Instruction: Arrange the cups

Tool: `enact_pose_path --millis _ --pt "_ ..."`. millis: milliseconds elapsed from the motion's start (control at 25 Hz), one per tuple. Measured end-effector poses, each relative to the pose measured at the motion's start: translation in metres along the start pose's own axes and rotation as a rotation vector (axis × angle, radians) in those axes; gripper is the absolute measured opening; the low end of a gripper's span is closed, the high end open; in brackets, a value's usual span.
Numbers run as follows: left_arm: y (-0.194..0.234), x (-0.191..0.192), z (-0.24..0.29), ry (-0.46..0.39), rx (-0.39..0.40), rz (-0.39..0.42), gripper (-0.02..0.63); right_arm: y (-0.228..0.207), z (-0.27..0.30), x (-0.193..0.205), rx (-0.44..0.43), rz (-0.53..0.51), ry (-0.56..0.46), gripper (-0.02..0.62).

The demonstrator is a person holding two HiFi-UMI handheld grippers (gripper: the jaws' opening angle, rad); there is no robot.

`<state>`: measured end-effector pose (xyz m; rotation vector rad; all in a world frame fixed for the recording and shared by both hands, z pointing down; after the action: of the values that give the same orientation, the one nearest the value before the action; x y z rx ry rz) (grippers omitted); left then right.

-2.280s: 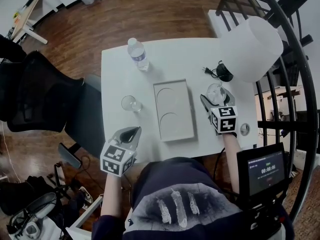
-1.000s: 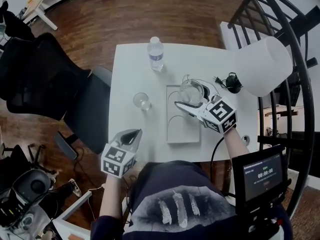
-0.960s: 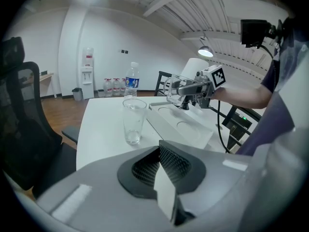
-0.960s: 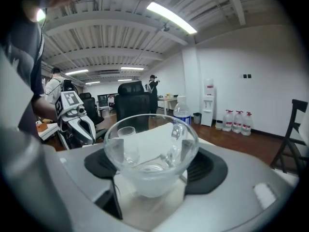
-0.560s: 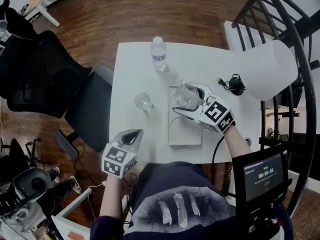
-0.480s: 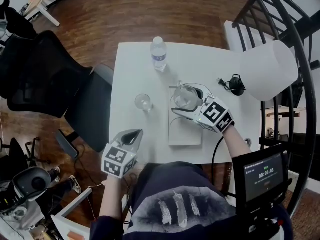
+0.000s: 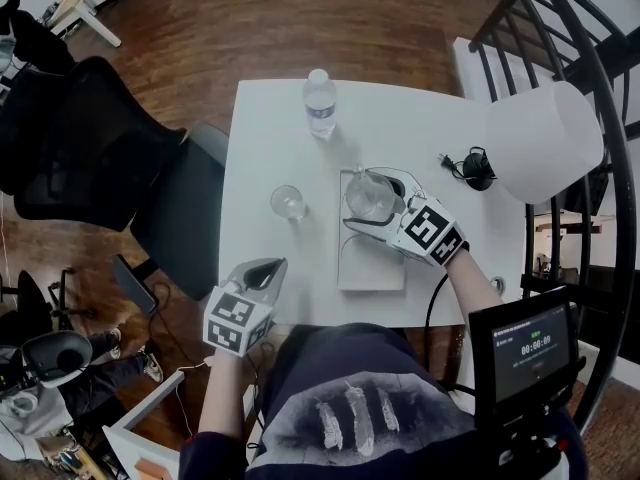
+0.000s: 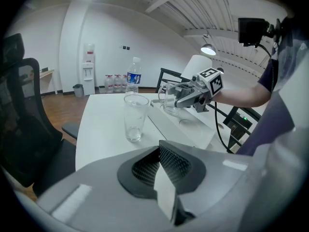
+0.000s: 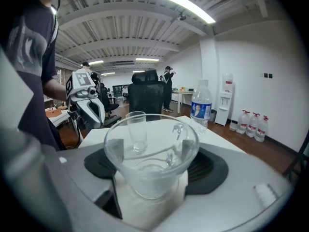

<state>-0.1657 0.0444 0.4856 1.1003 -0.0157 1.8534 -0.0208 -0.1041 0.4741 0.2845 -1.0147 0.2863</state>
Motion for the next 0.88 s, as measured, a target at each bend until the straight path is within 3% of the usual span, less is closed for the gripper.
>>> enact_pose_path --millis 600,880 --pt "0.002 -0.002 -0.001 0.003 -0.004 0.010 0.015 -0.002 -0.014 -0.007 0.033 -0.078 -0.009 0.410" --pt "0.002 -0.007 0.001 -0.010 -0.002 0.033 0.015 -0.009 -0.041 -0.043 0.057 -0.048 -0.126 0.414"
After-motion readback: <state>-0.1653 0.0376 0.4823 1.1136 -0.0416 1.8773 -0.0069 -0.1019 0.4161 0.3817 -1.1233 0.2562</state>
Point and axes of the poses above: the fingertips, and each gripper's own axes: z forward along the fingers, y to its left, x out of its underside, the point moved 4 cm from there along -z, backward along the fingers, and after that the axes turned 14 degrees about x, right-handed, at the moved point
